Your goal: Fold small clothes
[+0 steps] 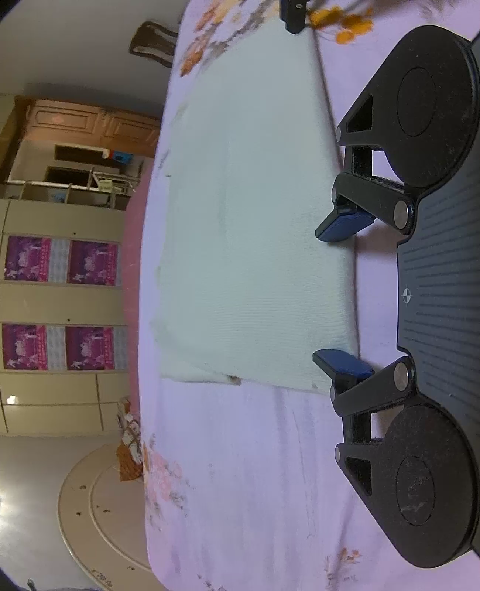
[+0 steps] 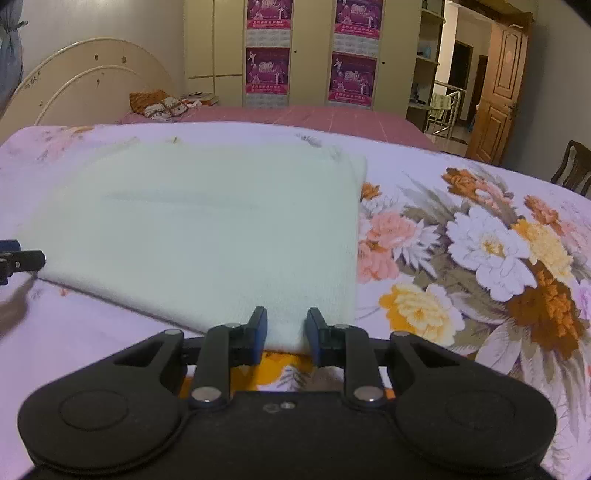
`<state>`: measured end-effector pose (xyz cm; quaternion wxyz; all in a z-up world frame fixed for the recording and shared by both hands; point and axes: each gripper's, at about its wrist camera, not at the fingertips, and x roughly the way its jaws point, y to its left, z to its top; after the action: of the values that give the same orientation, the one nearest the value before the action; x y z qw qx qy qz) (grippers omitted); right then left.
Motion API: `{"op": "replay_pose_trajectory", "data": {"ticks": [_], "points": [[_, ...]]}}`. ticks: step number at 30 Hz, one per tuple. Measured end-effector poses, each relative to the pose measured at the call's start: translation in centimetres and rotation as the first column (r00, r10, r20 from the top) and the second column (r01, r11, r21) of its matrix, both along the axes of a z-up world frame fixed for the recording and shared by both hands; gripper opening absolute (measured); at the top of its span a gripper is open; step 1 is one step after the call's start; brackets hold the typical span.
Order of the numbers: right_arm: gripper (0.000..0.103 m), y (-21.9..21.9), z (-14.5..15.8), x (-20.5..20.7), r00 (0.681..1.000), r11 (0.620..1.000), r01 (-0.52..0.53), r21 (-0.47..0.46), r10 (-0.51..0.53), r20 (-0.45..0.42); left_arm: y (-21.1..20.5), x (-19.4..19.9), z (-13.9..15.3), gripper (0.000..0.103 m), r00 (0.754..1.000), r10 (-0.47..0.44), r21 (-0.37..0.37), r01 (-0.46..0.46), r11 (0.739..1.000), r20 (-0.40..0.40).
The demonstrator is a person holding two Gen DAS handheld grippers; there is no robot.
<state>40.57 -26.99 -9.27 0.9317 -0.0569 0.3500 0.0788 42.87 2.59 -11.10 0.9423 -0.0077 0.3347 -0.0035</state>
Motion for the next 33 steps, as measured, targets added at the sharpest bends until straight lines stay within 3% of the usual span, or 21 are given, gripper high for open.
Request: {"op": "replay_pose_trajectory", "data": {"ticks": [4, 7, 9, 11, 14, 17, 20, 25, 27, 29, 31, 33], "points": [[0.026, 0.3, -0.6, 0.0, 1.0, 0.999, -0.008, -0.035, 0.007, -0.014, 0.2, 0.1, 0.6, 0.065, 1.0, 0.011, -0.011, -0.011, 1.0, -0.017], [0.026, -0.1, 0.7, -0.3, 1.0, 0.999, 0.013, 0.033, -0.013, -0.001, 0.7, -1.1, 1.7, 0.065, 0.999, 0.045, -0.052, -0.044, 0.998, 0.015], [0.026, -0.4, 1.4, -0.9, 1.0, 0.997, 0.009, 0.083, -0.01, 0.012, 1.6, -2.1, 2.2, 0.065, 0.997, 0.077, -0.115, -0.073, 0.991, 0.026], [0.025, -0.6, 1.9, -1.4, 1.0, 0.994, 0.008, 0.109, -0.009, 0.007, 2.9, -3.1, 2.3, 0.065, 0.992, 0.126, -0.228, -0.12, 0.966, 0.013], [0.017, -0.8, 2.6, -1.8, 1.0, 0.988, 0.005, 0.155, -0.005, -0.001, 4.6, -3.5, 0.9, 0.065, 0.98, 0.196, -0.424, -0.194, 0.885, -0.038], [0.013, -0.6, 3.1, -1.6, 1.0, 0.982, -0.001, 0.189, 0.001, 0.0, 5.8, -2.9, -1.4, 0.064, 0.964, 0.246, -0.602, -0.255, 0.757, -0.099], [0.013, 0.3, 3.4, -1.1, 1.0, 0.979, -0.017, 0.204, 0.017, 0.005, 6.0, -1.8, -2.7, 0.054, 0.952, 0.291, -0.67, -0.277, 0.689, -0.095], [0.011, 1.8, 3.4, 0.8, 0.999, 0.969, -0.04, 0.245, 0.037, 0.017, 6.6, 0.3, -4.8, 0.053, 0.919, 0.383, -0.788, -0.306, 0.534, -0.097], [0.008, 2.3, 3.1, 2.2, 0.999, 0.962, -0.037, 0.271, 0.035, 0.014, 6.6, 1.2, -5.3, 0.053, 0.912, 0.4, -0.807, -0.301, 0.508, -0.089], [0.005, 3.0, 2.6, 3.9, 0.999, 0.955, -0.037, 0.294, 0.037, 0.008, 6.4, 2.2, -5.6, 0.052, 0.915, 0.395, -0.811, -0.289, 0.509, -0.078], [0.004, 4.1, 2.0, 5.9, 0.999, 0.952, -0.044, 0.303, 0.046, 0.0, 6.2, 3.3, -6.0, 0.043, 0.914, 0.396, -0.807, -0.297, 0.511, -0.085], [0.003, 5.1, 1.5, 7.3, 0.998, 0.95, -0.053, 0.308, 0.056, -0.001, 6.9, 5.0, -6.4, 0.031, 0.911, 0.398, -0.815, -0.312, 0.489, -0.11]]}}
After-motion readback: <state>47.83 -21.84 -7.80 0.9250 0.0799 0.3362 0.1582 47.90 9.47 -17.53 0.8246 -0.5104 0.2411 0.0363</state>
